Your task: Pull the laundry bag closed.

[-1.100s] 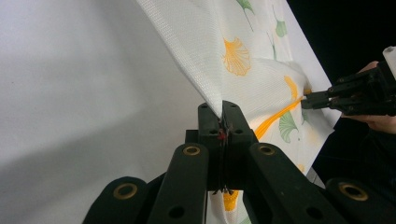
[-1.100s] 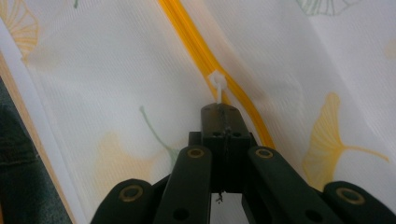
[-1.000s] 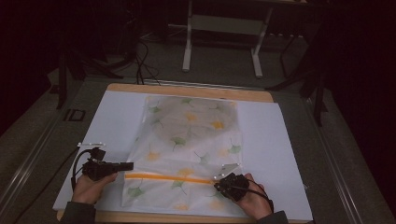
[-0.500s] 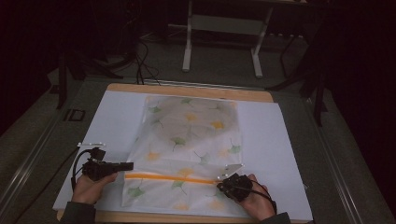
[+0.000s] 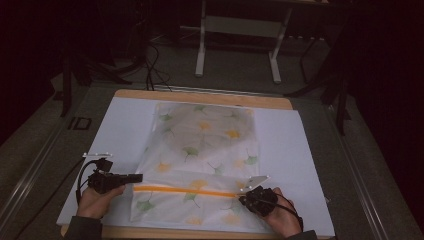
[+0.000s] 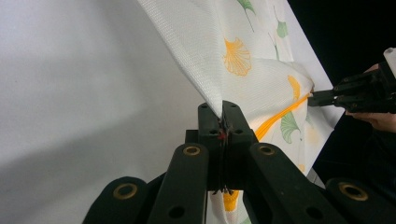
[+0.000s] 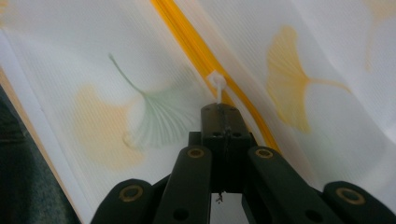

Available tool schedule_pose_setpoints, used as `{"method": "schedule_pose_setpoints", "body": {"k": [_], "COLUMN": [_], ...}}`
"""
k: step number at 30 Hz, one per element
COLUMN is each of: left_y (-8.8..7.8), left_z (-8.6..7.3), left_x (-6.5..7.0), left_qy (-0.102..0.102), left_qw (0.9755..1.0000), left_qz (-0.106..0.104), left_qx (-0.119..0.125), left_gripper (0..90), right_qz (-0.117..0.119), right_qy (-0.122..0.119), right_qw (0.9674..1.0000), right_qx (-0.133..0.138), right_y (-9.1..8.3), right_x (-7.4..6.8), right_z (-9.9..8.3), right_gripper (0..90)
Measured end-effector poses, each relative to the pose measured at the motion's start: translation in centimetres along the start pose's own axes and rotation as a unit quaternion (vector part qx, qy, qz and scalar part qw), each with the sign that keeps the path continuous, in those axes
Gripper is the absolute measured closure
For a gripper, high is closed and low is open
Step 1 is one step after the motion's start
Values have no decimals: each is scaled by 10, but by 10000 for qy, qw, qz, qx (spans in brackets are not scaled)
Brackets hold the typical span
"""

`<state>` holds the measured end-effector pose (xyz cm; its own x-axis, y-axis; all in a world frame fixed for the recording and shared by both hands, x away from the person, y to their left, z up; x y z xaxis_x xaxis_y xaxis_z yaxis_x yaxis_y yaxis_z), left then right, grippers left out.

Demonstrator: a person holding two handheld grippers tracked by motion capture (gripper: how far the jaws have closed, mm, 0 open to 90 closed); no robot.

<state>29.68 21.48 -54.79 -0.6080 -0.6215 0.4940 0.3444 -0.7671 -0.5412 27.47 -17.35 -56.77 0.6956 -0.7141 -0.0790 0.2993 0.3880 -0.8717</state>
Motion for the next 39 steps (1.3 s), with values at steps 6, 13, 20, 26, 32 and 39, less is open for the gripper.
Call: {"method": "schedule_pose_setpoints", "body": {"k": [6, 13, 20, 26, 32, 39], "left_y": [-1, 2, 0, -8, -13, -19], "left_z": [0, 0, -2, 0, 1, 0], "left_x": [-1, 1, -2, -5, -9, -16], "left_qy": [-7, 14, -21, 3, 37, 158], "left_qw": [10000, 10000, 9999, 9996, 9986, 9954], "left_qz": [19, -39, 140, 259, 471, 915], "left_qx": [21, -18, -16, 144, 239, 246], "left_gripper": [891, 891, 818, 763, 726, 705], "right_qz": [-47, -84, -48, 69, -189, -466], "right_qy": [255, 663, 706, 905, 1260, 1631], "right_qw": [9996, 9978, 9975, 9940, 9857, 9747], "right_qx": [-75, -4, 93, 608, 1103, 1453], "right_y": [-8, -24, -23, -36, -45, -49], "right_x": [17, 44, 45, 52, 69, 88], "right_z": [-16, -36, -35, -30, -28, -31], "right_gripper": [900, 900, 758, 631, 595, 564]}}
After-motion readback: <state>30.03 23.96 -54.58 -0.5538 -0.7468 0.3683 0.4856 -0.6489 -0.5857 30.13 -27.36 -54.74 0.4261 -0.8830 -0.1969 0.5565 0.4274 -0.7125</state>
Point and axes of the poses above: each handheld gripper's, and its own axes: y roughly forward along the jaws, z roughly out of its top, x roughly to its right, the point moved 7 cm from there along y, roughly forward along the jaws, and after that the axes turned 13 degrees about y, right-handed, at the moved point
